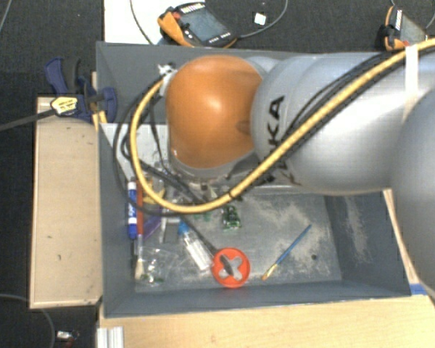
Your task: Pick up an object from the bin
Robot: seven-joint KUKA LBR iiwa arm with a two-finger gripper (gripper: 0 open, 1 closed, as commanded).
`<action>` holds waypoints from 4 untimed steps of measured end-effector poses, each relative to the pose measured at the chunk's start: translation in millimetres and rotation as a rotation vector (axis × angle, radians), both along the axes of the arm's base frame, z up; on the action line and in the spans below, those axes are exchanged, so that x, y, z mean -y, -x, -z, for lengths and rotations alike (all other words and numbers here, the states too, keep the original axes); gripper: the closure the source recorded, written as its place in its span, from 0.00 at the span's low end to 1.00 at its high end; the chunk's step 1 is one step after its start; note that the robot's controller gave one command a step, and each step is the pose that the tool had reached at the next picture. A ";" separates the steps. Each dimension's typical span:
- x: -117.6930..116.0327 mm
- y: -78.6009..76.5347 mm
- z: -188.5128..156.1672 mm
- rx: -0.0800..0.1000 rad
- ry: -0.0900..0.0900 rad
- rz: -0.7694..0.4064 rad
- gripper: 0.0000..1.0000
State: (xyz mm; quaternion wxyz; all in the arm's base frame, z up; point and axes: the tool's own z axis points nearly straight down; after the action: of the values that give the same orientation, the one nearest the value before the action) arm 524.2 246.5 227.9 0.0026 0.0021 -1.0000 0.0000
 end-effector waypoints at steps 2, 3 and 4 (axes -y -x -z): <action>64.4 -26.5 116.4 0.009 -0.002 -0.155 0.00; 95.7 -36.5 157.3 0.010 -0.003 -0.155 0.00; 91.0 22.3 157.9 0.005 -0.003 -0.073 0.00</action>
Offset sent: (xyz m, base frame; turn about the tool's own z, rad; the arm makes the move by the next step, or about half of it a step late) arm 0.0323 -0.0849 -0.1579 -0.2049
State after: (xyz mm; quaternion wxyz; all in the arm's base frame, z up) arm 501.9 155.5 70.0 0.0001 0.0388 -0.9992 -0.0016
